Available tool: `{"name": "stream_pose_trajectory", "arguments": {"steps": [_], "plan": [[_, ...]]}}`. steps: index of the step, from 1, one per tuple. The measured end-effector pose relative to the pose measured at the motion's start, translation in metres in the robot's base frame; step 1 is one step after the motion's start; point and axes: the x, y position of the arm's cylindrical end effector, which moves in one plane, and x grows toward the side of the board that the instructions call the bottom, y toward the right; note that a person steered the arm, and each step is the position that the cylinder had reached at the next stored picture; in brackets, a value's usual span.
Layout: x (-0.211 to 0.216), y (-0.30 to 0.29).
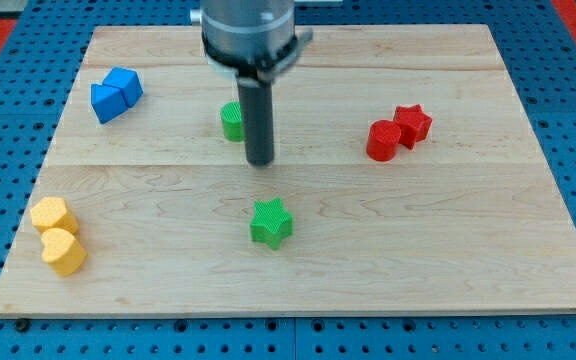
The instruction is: Move green circle into green star
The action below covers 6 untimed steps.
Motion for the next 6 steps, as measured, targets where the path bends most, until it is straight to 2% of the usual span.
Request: {"name": "stream_pose_trajectory", "arguments": {"steps": [1,2,3,4,5,6], "plan": [[-0.012,-0.077],[-0.079,-0.098],[-0.107,-0.059],[-0.008,0.002],[0.000,0.003],[-0.020,0.001]]}}
